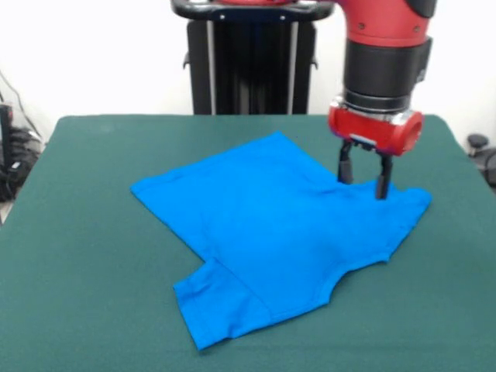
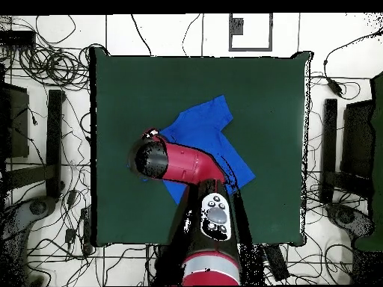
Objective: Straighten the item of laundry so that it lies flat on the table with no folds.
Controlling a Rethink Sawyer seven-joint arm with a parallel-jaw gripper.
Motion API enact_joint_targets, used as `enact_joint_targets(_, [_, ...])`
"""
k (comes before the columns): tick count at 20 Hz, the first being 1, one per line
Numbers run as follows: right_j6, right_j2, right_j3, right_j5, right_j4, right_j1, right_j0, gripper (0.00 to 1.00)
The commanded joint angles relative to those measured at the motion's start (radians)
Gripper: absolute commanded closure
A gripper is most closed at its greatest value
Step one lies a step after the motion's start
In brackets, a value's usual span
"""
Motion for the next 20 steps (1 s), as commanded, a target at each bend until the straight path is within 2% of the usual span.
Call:
enact_joint_targets(1, [0.271, 0.027, 0.113, -0.047, 0.084, 0.035, 0.043, 0.00])
enact_joint_targets(7, [0.244, 0.032, 0.143, -0.061, 0.108, 0.023, 0.040, 0.00])
enact_joint_targets(20, [0.233, 0.051, 0.170, -0.142, 0.127, 0.064, 0.036, 0.00])
